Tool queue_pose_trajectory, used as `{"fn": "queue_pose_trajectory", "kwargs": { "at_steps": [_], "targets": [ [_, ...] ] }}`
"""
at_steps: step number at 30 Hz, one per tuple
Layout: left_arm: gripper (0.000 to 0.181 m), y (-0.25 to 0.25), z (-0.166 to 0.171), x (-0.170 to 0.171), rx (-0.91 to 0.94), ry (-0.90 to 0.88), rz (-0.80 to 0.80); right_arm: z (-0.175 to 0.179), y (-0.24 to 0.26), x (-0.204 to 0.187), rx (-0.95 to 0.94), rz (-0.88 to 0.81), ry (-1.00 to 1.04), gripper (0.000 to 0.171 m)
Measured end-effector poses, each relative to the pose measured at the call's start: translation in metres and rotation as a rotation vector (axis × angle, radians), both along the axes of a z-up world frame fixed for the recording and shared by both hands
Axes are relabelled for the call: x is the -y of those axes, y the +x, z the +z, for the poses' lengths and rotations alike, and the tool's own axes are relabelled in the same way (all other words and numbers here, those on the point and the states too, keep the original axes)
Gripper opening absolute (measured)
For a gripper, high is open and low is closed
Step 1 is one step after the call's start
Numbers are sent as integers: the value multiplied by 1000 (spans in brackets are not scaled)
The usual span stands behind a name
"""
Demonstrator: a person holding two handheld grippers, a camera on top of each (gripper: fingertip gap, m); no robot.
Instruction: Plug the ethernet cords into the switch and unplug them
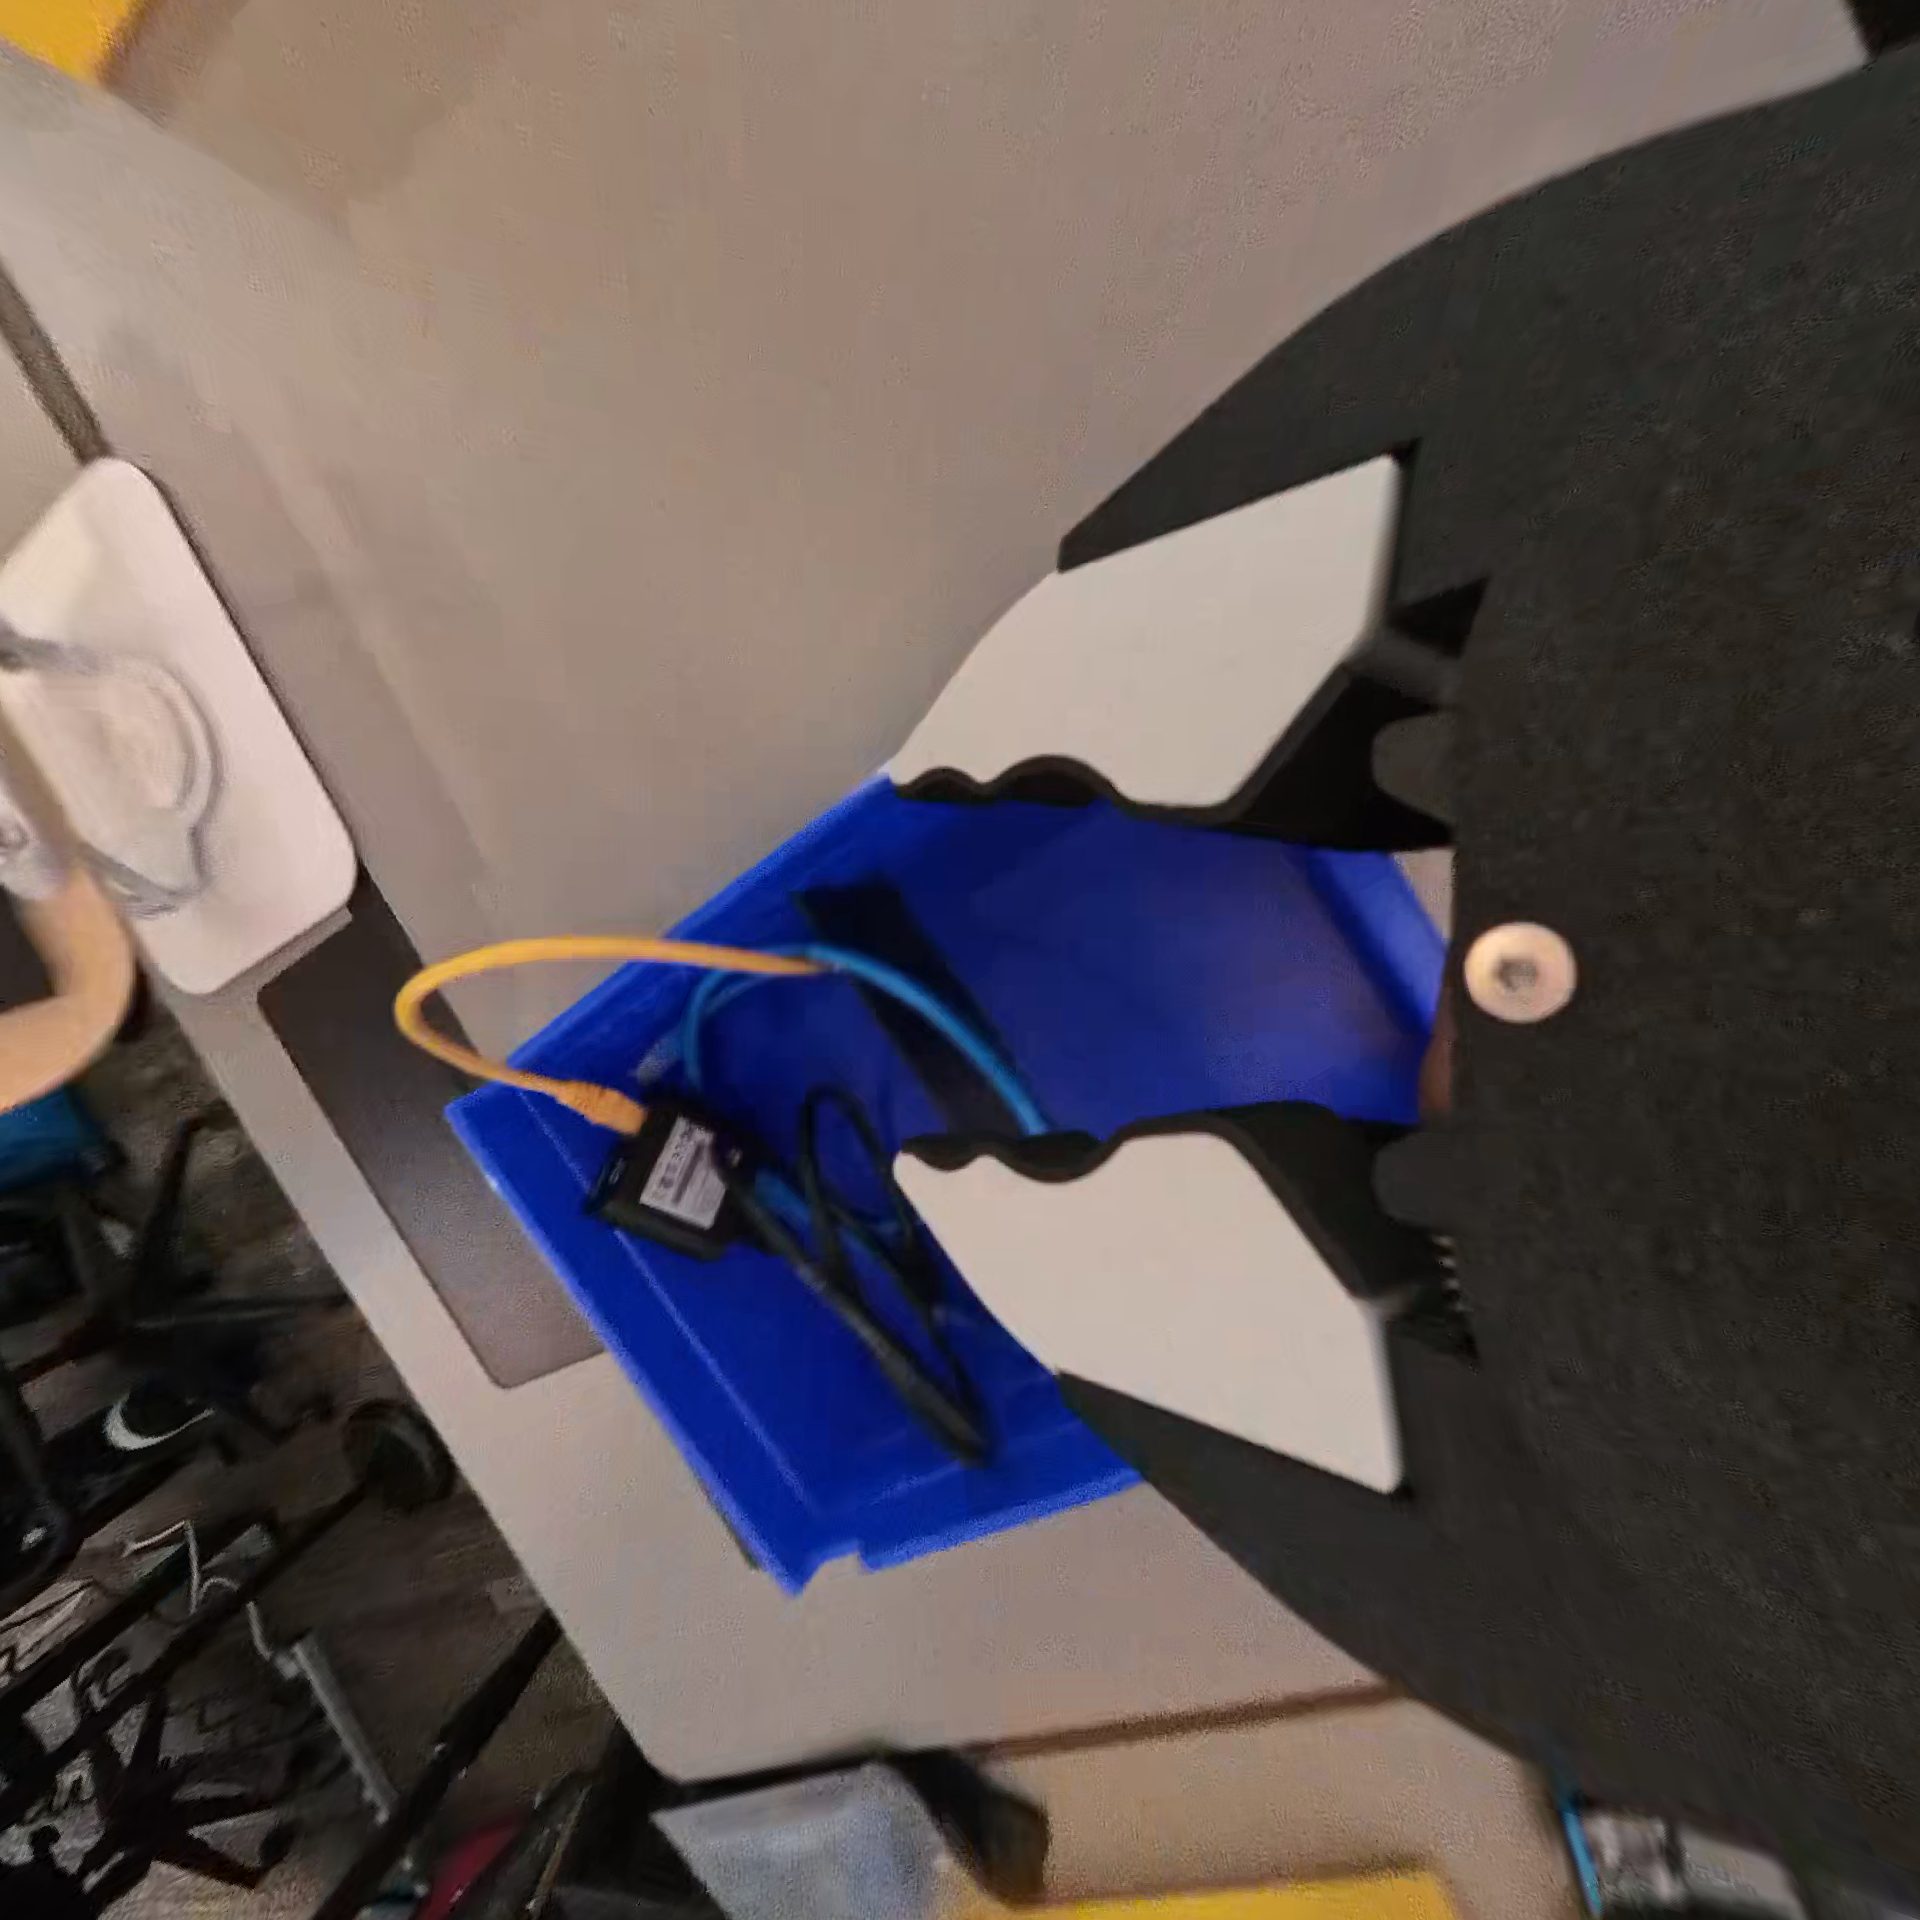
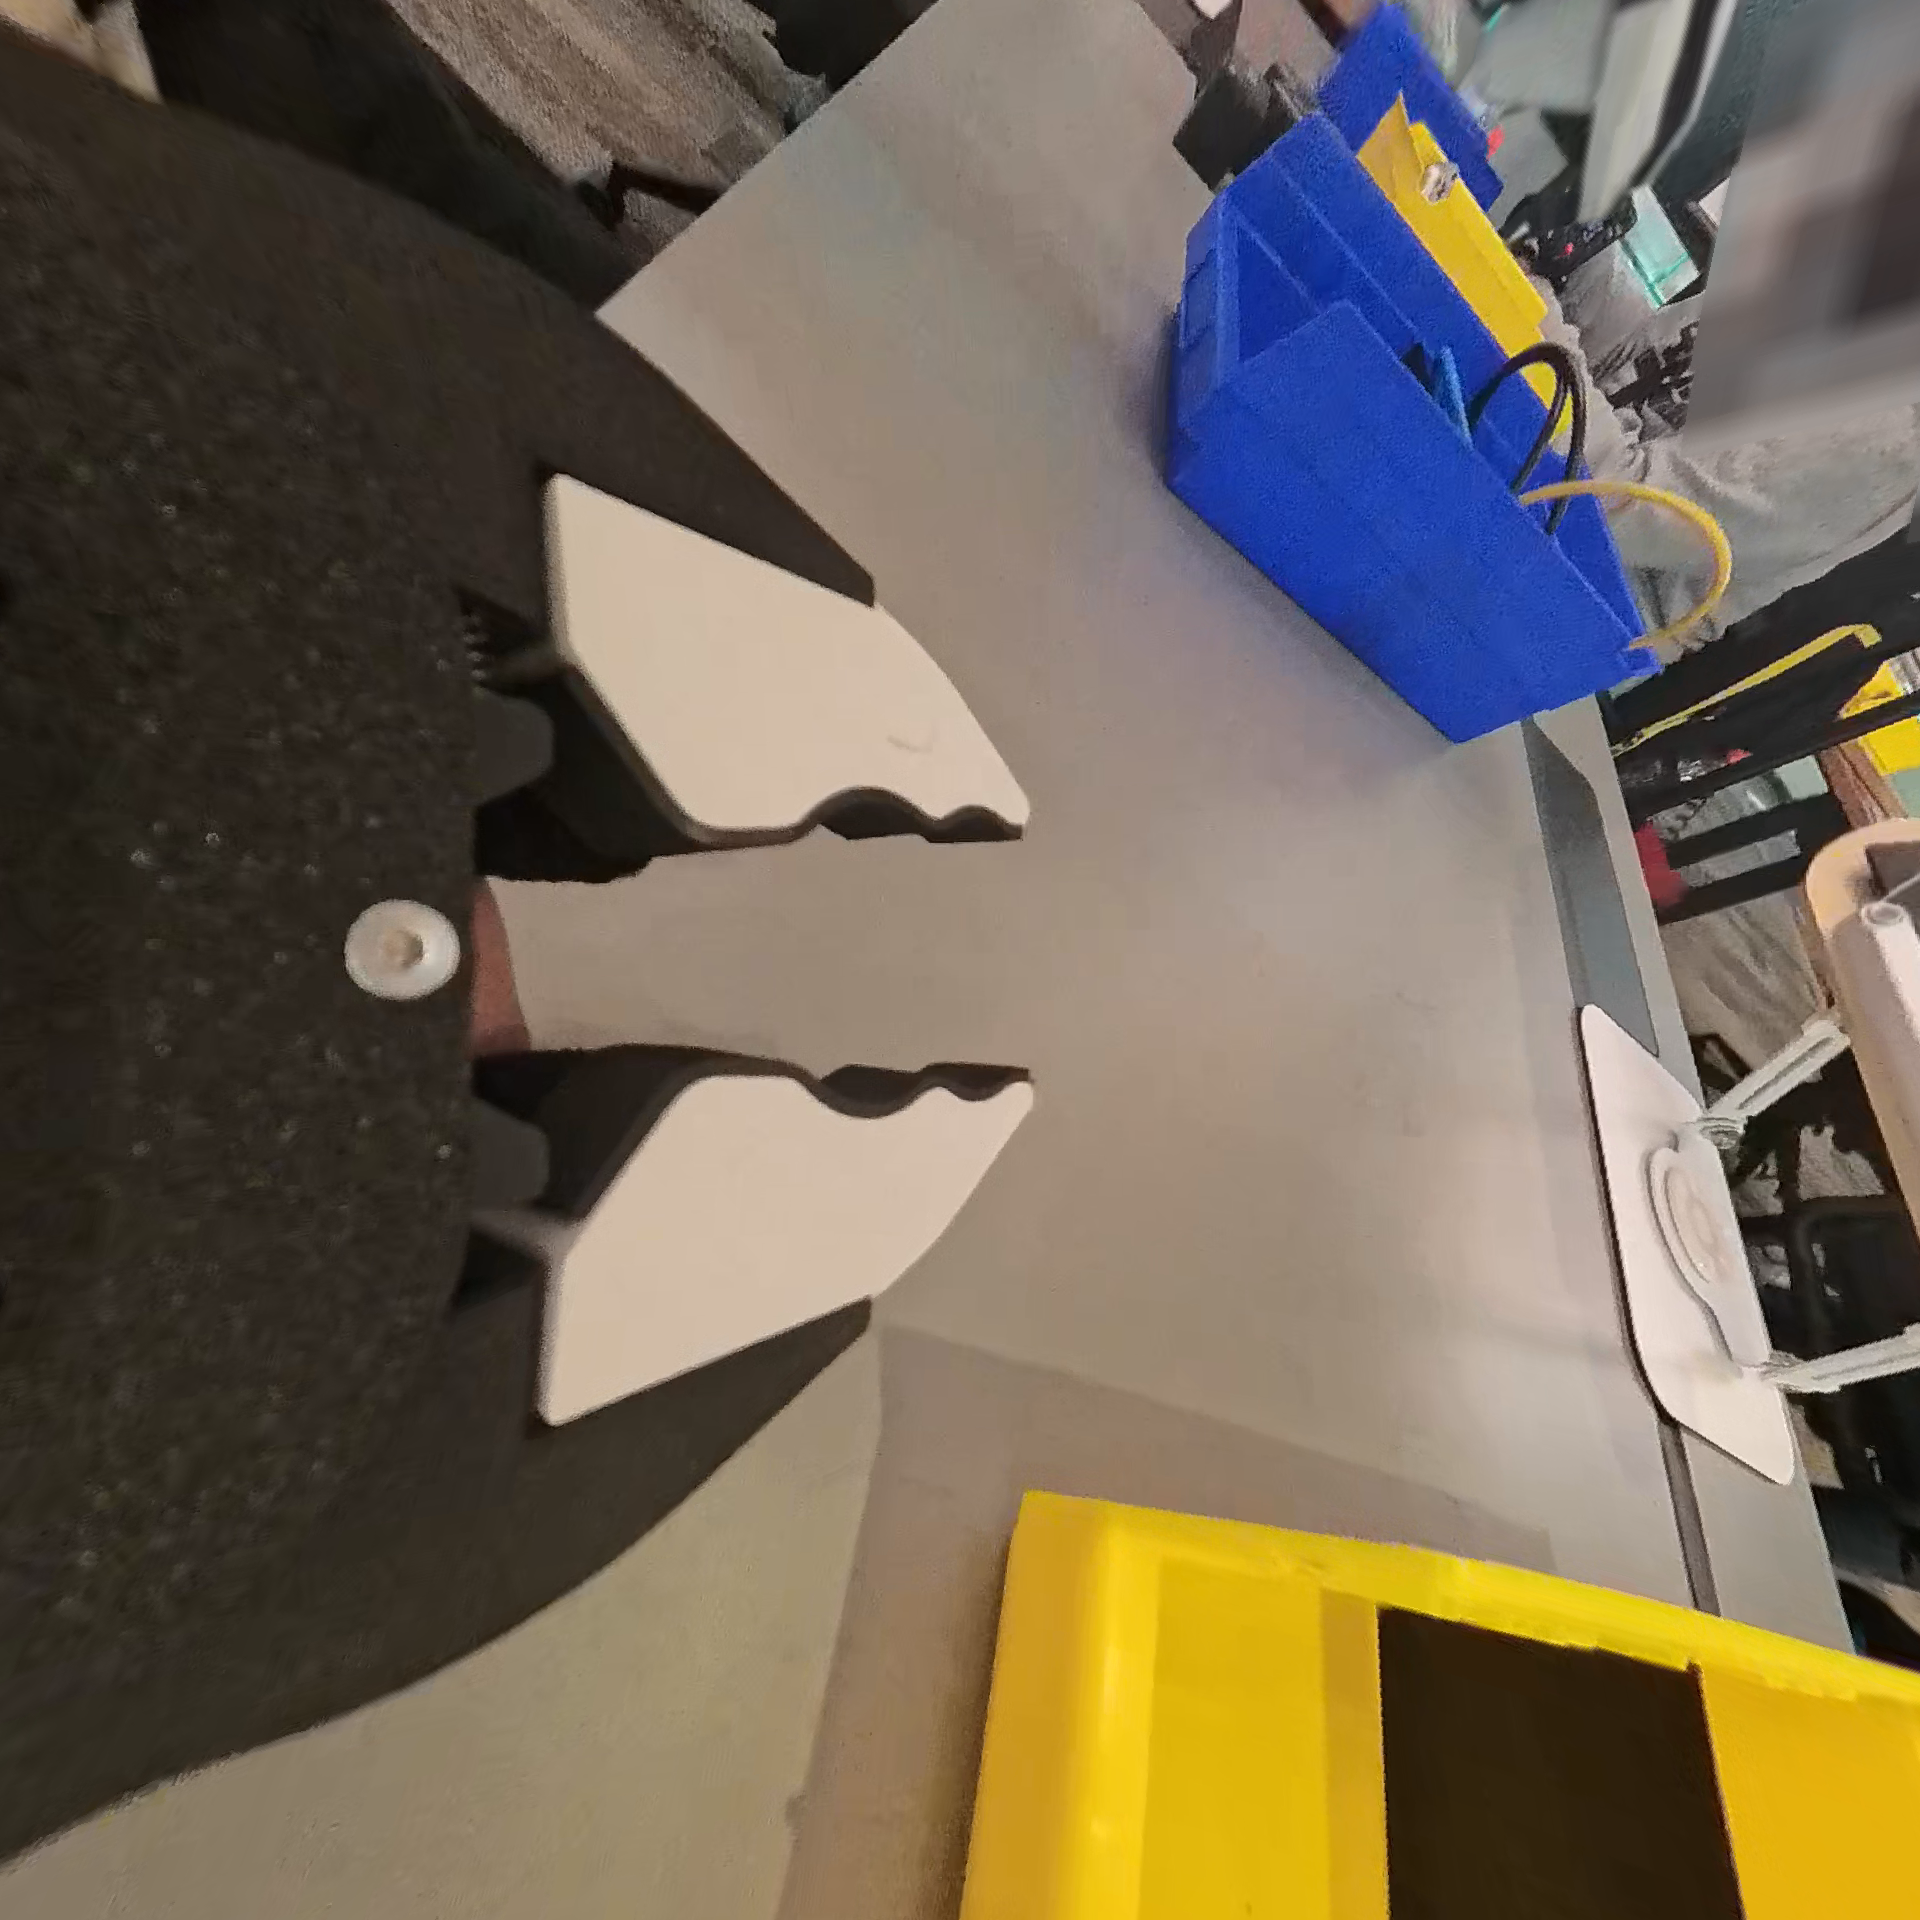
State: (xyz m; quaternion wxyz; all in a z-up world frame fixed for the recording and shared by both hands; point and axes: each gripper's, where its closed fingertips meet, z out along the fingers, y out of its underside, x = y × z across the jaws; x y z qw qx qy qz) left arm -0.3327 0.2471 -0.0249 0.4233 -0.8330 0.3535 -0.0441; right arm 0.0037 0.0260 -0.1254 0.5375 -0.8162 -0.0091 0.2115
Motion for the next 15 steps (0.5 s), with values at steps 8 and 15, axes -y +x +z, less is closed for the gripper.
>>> {"fn": "queue_pose_trajectory", "kwargs": {
  "at_steps": [8,15],
  "targets": [
    [54,-46,-60,-102,-589,-524,-278,-3,-1,8,-25,18,-24,40],
    [2,-59,-61,-121,-604,-427,-337,-14,-2,11,122,35,-31,40]
  ]
}}
